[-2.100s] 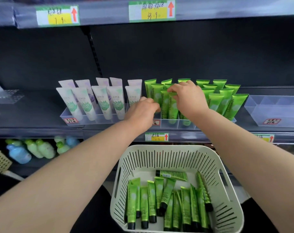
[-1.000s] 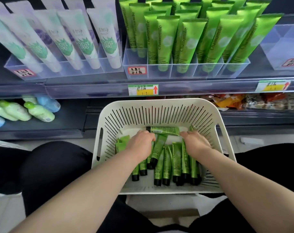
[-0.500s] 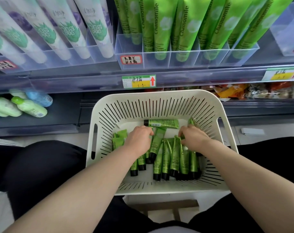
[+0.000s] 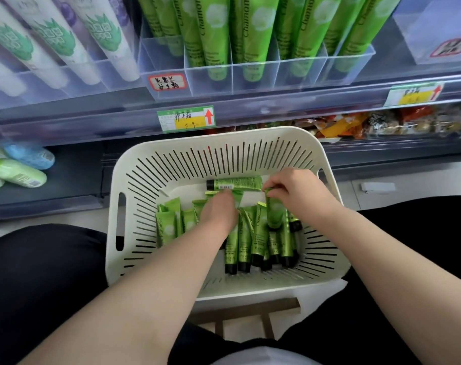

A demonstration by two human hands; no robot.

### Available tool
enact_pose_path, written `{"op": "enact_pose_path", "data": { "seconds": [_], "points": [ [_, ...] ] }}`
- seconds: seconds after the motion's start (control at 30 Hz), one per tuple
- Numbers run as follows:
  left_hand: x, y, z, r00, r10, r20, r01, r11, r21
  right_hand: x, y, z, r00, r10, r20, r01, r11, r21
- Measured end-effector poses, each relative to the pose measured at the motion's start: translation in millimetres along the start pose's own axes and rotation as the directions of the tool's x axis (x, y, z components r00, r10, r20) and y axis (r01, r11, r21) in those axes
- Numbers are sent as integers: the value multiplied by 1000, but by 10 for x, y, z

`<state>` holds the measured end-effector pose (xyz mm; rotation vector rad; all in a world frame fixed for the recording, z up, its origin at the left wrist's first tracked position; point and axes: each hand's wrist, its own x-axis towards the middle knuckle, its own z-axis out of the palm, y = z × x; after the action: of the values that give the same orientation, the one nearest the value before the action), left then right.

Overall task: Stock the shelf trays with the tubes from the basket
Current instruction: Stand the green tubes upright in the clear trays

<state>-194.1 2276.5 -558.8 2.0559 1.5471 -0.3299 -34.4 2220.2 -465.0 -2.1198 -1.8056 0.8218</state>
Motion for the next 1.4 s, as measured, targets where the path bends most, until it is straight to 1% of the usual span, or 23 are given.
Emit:
{"op": "enact_pose_path", "data": {
  "seconds": [0.07,0.13,0.2,0.3,0.37,0.43,0.47,0.57,0.63,0.67,0.73,0.8,0.87,0.97,1.1,1.2,1.3,1.4],
  "points": [
    [-1,2,87,1000,8,-23,-7,999,51,-13,25,45,998,-48,-41,49,998,32],
    [6,-20,126,1000,-9,-5,10,998,56,-13,43,87,998,-48,-42,51,997,56],
    [9,-21,100,996,-74,48,72,997,30,-5,45,131,999,-41,-28,43,997,65],
    [13,8,15,971,-177,163,168,983,70,1,4,178,1000,-25,19,24,998,64],
    [20,20,-17,953,-217,210,204,976,81,5,-5,195,1000,-1,30,0,1000,31],
    [14,39,-8,947,-243,209,233,970,75,2,12,191,1000,22,10,-22,1000,-7],
    [16,39,25,951,-247,184,241,969,52,-4,28,183,1000,31,-3,-31,999,-20],
    [13,36,102,964,-246,103,255,963,-87,-36,55,165,999,38,-14,-39,999,-37],
    [11,33,97,966,-230,122,243,964,-110,-48,54,167,1000,22,-13,-23,999,-48],
    [5,18,81,968,-216,124,230,967,-113,-50,47,168,1000,18,-20,-19,998,-54],
    [-11,-14,16,979,-183,93,197,964,-180,-48,20,160,999,18,-47,-21,998,-66],
    [-52,-60,-73,992,-127,14,126,959,-254,-43,-19,144,996,14,-85,-20,997,-74],
    [-123,-122,-171,995,-51,-84,21,947,-321,-46,-75,129,993,-6,-122,-3,997,-72],
    [-267,-191,-349,982,63,-180,-127,921,-369,-64,-186,99,984,-63,-168,50,995,-84],
    [-470,-178,-659,956,130,-263,-230,889,-396,-96,-372,30,957,-146,-250,120,986,-117],
    [-644,-136,-950,910,146,-389,-299,881,-367,-107,-529,-102,929,-182,-321,151,981,-119],
    [-802,-91,-1328,837,139,-530,-368,859,-356,-94,-705,-332,900,-220,-377,171,973,-158],
    [-909,-64,-1747,766,141,-628,-445,821,-359,-80,-901,-600,862,-255,-438,195,965,-178]
  ]
}}
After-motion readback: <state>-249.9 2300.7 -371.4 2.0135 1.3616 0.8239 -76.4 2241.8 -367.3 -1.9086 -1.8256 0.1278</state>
